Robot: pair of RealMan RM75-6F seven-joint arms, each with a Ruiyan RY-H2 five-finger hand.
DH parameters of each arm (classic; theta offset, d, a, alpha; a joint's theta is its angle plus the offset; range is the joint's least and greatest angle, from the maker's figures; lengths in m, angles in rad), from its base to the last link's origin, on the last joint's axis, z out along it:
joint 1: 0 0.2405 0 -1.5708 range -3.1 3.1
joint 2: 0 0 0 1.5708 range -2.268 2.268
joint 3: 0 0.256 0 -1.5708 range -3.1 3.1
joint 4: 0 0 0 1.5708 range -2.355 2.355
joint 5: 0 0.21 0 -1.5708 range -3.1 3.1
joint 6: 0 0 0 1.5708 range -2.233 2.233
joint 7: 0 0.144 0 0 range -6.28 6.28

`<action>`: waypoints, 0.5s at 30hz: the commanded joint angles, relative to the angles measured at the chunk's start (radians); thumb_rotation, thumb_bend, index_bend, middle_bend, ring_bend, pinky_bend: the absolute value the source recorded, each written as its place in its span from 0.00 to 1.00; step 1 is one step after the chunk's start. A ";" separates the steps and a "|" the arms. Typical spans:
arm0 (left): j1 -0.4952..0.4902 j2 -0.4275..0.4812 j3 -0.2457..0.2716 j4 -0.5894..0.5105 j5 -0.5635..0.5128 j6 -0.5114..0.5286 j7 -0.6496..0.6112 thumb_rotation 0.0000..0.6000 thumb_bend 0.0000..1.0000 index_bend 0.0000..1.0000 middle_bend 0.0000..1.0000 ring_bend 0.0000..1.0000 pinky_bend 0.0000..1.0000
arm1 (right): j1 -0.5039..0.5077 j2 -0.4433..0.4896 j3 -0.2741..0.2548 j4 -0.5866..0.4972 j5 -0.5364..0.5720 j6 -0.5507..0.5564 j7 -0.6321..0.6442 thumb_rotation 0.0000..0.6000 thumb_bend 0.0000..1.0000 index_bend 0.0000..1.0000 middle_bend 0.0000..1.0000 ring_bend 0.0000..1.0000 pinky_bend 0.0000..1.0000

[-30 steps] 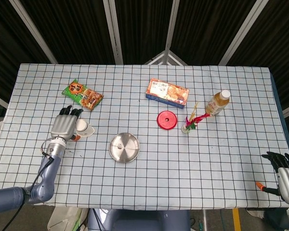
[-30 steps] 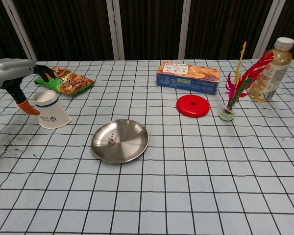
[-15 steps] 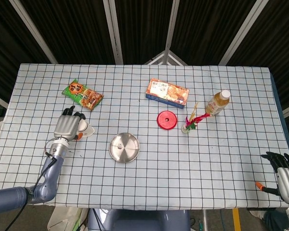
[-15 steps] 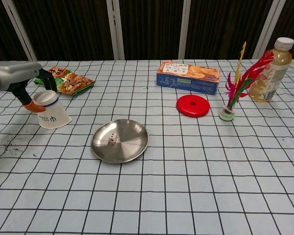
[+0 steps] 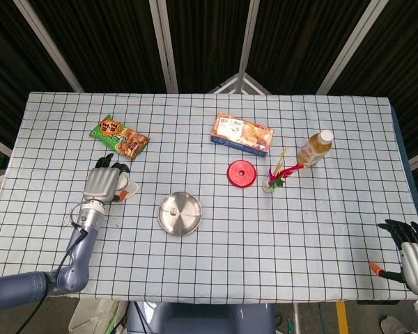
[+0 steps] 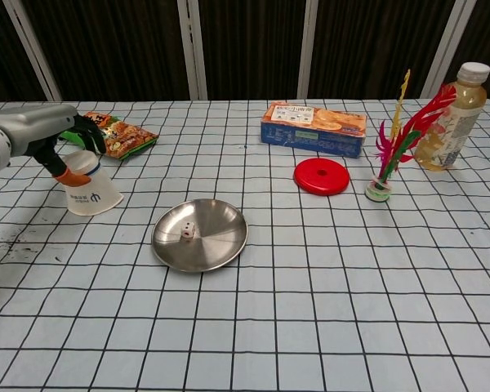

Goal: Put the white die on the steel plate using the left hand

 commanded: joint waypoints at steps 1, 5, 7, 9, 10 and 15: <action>0.004 0.025 0.011 -0.012 0.010 -0.011 0.031 1.00 0.43 0.31 0.35 0.04 0.09 | 0.000 0.000 0.000 0.000 0.000 0.000 0.000 1.00 0.10 0.25 0.19 0.13 0.00; 0.005 0.033 0.013 -0.024 0.008 -0.012 0.045 1.00 0.43 0.31 0.43 0.09 0.09 | 0.000 0.002 0.000 -0.001 0.000 0.001 0.001 1.00 0.10 0.25 0.19 0.13 0.00; 0.006 0.037 0.012 -0.035 0.011 -0.009 0.050 1.00 0.43 0.32 0.46 0.11 0.09 | 0.000 0.003 0.000 -0.002 -0.001 0.002 0.003 1.00 0.10 0.25 0.19 0.13 0.00; 0.007 0.042 0.013 -0.044 0.011 -0.006 0.057 1.00 0.43 0.32 0.47 0.12 0.09 | 0.000 0.003 0.000 -0.002 -0.003 0.002 0.004 1.00 0.10 0.25 0.19 0.13 0.00; 0.007 0.047 0.014 -0.051 0.008 -0.004 0.067 1.00 0.43 0.32 0.47 0.12 0.09 | -0.027 0.015 -0.026 -0.048 -0.040 0.040 -0.003 1.00 0.10 0.25 0.19 0.13 0.00; 0.007 0.058 0.014 -0.072 -0.005 0.003 0.092 1.00 0.43 0.33 0.47 0.12 0.09 | 0.002 0.018 0.002 -0.036 0.015 -0.008 -0.014 1.00 0.10 0.25 0.19 0.13 0.00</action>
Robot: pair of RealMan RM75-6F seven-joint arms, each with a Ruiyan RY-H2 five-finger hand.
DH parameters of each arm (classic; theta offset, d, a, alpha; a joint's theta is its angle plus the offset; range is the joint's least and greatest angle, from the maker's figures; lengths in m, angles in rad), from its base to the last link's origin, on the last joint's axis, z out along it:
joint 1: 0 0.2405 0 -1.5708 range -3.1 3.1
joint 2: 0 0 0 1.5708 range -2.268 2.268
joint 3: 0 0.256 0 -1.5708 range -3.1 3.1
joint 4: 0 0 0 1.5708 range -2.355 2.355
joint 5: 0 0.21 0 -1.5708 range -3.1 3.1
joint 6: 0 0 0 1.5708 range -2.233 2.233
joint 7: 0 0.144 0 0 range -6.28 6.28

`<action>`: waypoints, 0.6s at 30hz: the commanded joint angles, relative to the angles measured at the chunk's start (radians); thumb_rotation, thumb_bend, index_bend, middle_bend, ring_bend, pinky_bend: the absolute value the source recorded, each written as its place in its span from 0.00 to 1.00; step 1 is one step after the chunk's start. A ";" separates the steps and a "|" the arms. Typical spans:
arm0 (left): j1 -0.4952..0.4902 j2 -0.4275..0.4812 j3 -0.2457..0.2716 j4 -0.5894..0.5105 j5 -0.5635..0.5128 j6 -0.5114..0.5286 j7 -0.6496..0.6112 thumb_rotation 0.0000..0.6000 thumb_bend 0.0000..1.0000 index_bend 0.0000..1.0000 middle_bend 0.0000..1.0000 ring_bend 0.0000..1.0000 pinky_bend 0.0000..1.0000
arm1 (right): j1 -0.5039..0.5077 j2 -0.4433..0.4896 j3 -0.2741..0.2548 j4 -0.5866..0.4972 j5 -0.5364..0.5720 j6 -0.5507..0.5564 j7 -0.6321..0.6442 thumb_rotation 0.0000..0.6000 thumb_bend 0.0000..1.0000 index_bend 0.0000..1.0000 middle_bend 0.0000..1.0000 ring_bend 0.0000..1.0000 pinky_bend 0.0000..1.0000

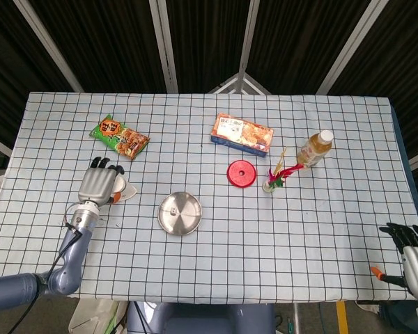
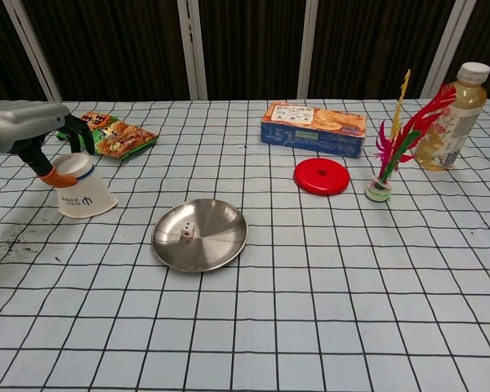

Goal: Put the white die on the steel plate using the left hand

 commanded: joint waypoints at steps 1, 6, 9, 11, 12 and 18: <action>0.001 0.005 -0.003 -0.010 -0.010 0.002 0.006 1.00 0.43 0.33 0.47 0.12 0.09 | 0.040 -0.006 0.034 0.024 0.055 -0.060 0.007 1.00 0.10 0.25 0.19 0.13 0.00; 0.004 0.018 -0.024 -0.041 0.005 0.010 -0.018 1.00 0.44 0.33 0.45 0.13 0.09 | 0.036 -0.011 0.032 0.038 0.045 -0.050 0.019 1.00 0.10 0.25 0.19 0.13 0.00; 0.001 0.047 -0.047 -0.088 0.026 0.030 -0.024 1.00 0.44 0.33 0.43 0.13 0.09 | 0.036 -0.012 0.032 0.041 0.042 -0.049 0.022 1.00 0.10 0.25 0.19 0.13 0.00; -0.005 0.076 -0.068 -0.140 0.048 0.050 -0.022 1.00 0.44 0.33 0.42 0.12 0.08 | 0.038 -0.014 0.034 0.042 0.042 -0.049 0.024 1.00 0.10 0.25 0.19 0.13 0.00; -0.007 0.087 -0.073 -0.159 0.052 0.056 -0.016 1.00 0.44 0.34 0.42 0.11 0.08 | 0.038 -0.014 0.034 0.042 0.041 -0.050 0.024 1.00 0.10 0.25 0.19 0.13 0.00; -0.043 0.126 -0.089 -0.286 0.049 0.069 0.066 1.00 0.44 0.36 0.43 0.10 0.06 | 0.035 -0.012 0.031 0.041 0.036 -0.044 0.028 1.00 0.10 0.25 0.19 0.13 0.00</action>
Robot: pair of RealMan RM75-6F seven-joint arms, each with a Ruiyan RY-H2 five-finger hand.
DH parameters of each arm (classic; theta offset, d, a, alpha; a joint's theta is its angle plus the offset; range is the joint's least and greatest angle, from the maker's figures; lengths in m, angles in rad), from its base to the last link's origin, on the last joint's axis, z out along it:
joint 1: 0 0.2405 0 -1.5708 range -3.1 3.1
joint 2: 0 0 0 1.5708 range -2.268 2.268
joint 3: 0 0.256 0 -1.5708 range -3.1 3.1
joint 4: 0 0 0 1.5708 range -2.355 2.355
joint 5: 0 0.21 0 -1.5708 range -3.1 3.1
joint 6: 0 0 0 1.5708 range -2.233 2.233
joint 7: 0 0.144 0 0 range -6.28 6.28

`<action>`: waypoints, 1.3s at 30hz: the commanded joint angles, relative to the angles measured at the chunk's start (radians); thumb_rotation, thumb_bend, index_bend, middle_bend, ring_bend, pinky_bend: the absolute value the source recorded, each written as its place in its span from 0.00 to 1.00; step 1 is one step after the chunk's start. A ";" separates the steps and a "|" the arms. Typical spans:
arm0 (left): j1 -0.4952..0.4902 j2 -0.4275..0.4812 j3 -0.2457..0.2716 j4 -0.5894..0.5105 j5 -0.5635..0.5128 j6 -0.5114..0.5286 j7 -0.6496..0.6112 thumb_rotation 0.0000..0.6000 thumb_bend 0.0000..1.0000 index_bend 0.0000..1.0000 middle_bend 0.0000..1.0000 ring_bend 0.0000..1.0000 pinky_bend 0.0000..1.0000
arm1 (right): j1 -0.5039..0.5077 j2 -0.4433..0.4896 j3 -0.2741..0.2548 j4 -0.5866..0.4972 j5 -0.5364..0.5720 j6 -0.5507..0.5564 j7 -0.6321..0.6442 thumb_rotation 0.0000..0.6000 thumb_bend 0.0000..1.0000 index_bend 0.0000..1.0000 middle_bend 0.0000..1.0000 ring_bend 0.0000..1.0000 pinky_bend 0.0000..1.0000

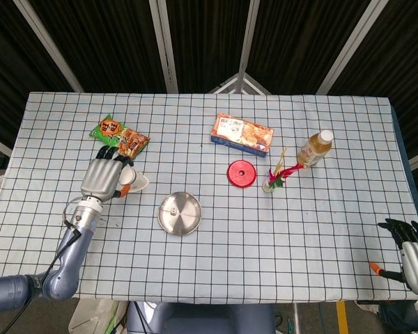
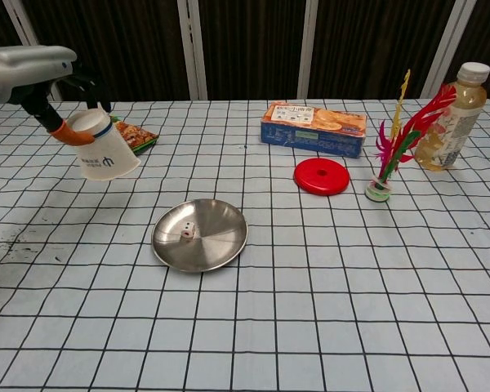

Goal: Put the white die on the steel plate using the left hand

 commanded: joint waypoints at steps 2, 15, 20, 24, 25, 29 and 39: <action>-0.042 0.018 -0.009 -0.079 -0.011 0.013 0.092 1.00 0.44 0.36 0.43 0.10 0.06 | -0.002 0.002 0.000 0.000 -0.002 0.005 0.004 1.00 0.10 0.25 0.19 0.13 0.00; -0.133 -0.116 0.003 -0.084 -0.112 0.003 0.213 1.00 0.44 0.37 0.44 0.10 0.06 | -0.008 -0.013 0.008 0.027 -0.053 0.066 0.022 1.00 0.10 0.25 0.19 0.13 0.00; -0.158 -0.164 0.005 -0.065 -0.133 -0.005 0.221 1.00 0.44 0.37 0.45 0.10 0.06 | -0.008 -0.039 0.012 0.065 -0.083 0.101 0.032 1.00 0.10 0.25 0.19 0.13 0.00; -0.174 -0.191 0.010 -0.056 -0.141 -0.007 0.232 1.00 0.44 0.37 0.45 0.10 0.06 | -0.010 -0.049 0.012 0.080 -0.090 0.113 0.038 1.00 0.10 0.25 0.19 0.13 0.00; -0.178 -0.197 0.012 -0.054 -0.144 -0.008 0.236 1.00 0.44 0.37 0.45 0.10 0.06 | -0.011 -0.049 0.012 0.081 -0.088 0.112 0.040 1.00 0.10 0.25 0.19 0.13 0.00; -0.188 -0.215 0.022 -0.042 -0.151 -0.002 0.252 1.00 0.44 0.37 0.45 0.10 0.06 | -0.013 -0.046 0.013 0.079 -0.080 0.111 0.046 1.00 0.10 0.25 0.19 0.13 0.00; -0.187 -0.254 0.057 0.017 -0.140 -0.019 0.227 1.00 0.45 0.38 0.45 0.10 0.06 | -0.015 -0.035 0.016 0.069 -0.069 0.108 0.058 1.00 0.10 0.25 0.19 0.13 0.00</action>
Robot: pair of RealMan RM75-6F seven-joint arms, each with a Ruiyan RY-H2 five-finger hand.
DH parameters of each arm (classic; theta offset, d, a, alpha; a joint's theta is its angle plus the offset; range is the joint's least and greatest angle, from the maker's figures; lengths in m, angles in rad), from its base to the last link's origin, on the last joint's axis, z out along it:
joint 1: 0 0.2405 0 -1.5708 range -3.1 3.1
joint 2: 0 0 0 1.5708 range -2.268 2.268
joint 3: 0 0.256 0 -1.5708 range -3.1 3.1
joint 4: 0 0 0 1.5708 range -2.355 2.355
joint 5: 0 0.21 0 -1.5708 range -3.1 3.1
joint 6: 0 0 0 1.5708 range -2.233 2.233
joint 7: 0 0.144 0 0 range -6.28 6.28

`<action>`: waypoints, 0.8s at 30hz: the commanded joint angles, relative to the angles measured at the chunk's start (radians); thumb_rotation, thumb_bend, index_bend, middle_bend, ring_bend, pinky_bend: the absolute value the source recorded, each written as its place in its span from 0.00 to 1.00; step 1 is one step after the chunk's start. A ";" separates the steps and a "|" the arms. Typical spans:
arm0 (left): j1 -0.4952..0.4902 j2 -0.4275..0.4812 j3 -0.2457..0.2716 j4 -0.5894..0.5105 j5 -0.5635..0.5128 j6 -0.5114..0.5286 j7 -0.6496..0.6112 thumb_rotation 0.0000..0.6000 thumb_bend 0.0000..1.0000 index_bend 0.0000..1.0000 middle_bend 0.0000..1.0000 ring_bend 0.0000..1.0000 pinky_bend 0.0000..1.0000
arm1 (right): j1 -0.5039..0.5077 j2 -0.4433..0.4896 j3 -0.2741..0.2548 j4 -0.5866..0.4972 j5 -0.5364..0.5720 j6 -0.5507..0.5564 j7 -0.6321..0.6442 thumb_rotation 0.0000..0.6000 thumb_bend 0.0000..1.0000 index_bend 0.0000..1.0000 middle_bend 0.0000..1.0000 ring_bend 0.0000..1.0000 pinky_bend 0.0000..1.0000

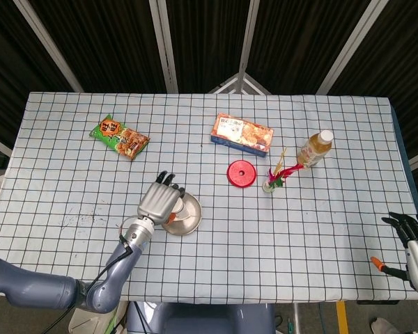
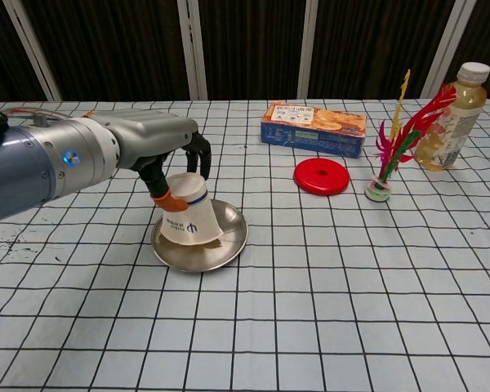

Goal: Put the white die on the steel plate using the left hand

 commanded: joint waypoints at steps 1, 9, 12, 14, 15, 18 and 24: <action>0.004 -0.010 0.011 0.018 0.014 -0.012 -0.017 1.00 0.45 0.38 0.45 0.10 0.06 | 0.000 0.000 0.000 -0.001 0.001 0.000 0.001 1.00 0.10 0.25 0.19 0.13 0.00; 0.016 -0.042 0.024 0.075 0.096 -0.061 -0.111 1.00 0.46 0.38 0.45 0.10 0.06 | 0.001 0.000 0.000 -0.001 0.005 -0.006 0.001 1.00 0.10 0.25 0.19 0.13 0.00; 0.024 -0.049 0.021 0.081 0.129 -0.079 -0.161 1.00 0.46 0.38 0.46 0.10 0.06 | 0.002 0.001 0.000 -0.002 0.005 -0.006 0.002 1.00 0.10 0.25 0.19 0.13 0.00; 0.031 -0.049 0.018 0.080 0.141 -0.100 -0.203 1.00 0.46 0.39 0.46 0.10 0.06 | 0.001 0.001 0.000 -0.002 0.004 -0.005 0.003 1.00 0.10 0.25 0.19 0.13 0.00; 0.033 -0.049 0.018 0.079 0.142 -0.106 -0.210 1.00 0.46 0.39 0.45 0.10 0.06 | 0.001 0.001 0.000 -0.003 0.004 -0.005 0.003 1.00 0.10 0.25 0.19 0.13 0.00; 0.035 -0.041 0.021 0.073 0.137 -0.135 -0.236 1.00 0.46 0.39 0.45 0.10 0.05 | 0.001 0.002 0.000 -0.006 0.004 -0.005 0.002 1.00 0.10 0.25 0.19 0.13 0.00; 0.041 -0.023 0.005 0.040 0.116 -0.174 -0.291 1.00 0.46 0.39 0.45 0.10 0.05 | 0.000 0.004 0.000 -0.011 0.009 -0.009 0.000 1.00 0.10 0.25 0.19 0.13 0.00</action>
